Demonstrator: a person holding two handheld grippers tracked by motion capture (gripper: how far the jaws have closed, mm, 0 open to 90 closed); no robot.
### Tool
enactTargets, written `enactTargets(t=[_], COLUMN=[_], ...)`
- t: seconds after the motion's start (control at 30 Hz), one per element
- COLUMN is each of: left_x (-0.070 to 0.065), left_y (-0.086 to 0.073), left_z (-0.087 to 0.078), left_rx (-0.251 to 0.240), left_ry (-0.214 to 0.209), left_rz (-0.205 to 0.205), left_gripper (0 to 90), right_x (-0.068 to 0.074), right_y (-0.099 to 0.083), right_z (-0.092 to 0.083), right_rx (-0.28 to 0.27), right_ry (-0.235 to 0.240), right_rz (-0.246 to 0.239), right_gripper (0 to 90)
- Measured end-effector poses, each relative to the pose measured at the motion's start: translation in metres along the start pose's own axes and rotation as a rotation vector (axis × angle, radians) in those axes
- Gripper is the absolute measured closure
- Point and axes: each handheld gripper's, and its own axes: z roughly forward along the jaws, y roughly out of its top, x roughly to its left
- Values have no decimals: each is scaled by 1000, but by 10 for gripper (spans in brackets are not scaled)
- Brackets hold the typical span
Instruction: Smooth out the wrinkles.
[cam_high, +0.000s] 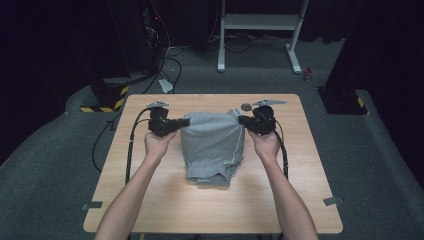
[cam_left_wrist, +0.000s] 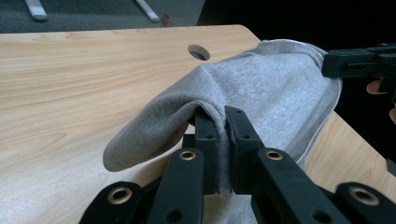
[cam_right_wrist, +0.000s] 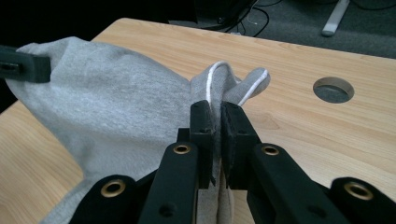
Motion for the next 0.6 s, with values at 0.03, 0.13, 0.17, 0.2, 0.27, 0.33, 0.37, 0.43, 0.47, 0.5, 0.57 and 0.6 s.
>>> enactTargets(t=[0.03, 0.13, 0.17, 0.2, 0.27, 0.33, 0.37, 0.43, 0.47, 0.5, 0.57, 0.6], left_x=[0, -1, -1, -1, -2, -3, -4, -5, -6, -6, -8, -8], left_y=[-1, -5, -6, -8, -10, -10, -11, -13, -14, -14, -17, -17], left_z=[-1, -4, -6, -6, -7, -8, -9, -12, -13, -14, -17, -19], left_rx=[-1, 1, -1, -1, 17, 18, 9, 3, 3, 6, -5, -9], left_ry=[0, 5, 8, 10, 30, 33, 32, 25, 26, 30, 30, 30], left_rz=[4, 15, 18, 18, 37, 47, 45, 48, 51, 61, 59, 61], left_gripper=[844, 844, 844, 844, 844, 844, 844, 845, 845, 844, 845, 845], right_x=[2, 8, 11, 14, 21, 27, 29, 31, 31, 32, 35, 38], right_y=[-1, -3, -4, -5, -8, -10, -11, -13, -13, -13, -14, -14], right_z=[-1, -3, -4, -4, -5, -5, -5, -6, -6, -7, -10, -11], right_rx=[1, 5, 9, 12, 19, 26, 29, 31, 29, 26, 26, 20], right_ry=[1, -7, -9, -14, -33, -47, -50, -47, -47, -47, -51, -57], right_rz=[-11, -50, -54, -76, -117, -157, -167, -166, -169, -169, -188, -200], right_gripper=[839, 839, 839, 839, 839, 839, 839, 839, 839, 838, 838, 838])
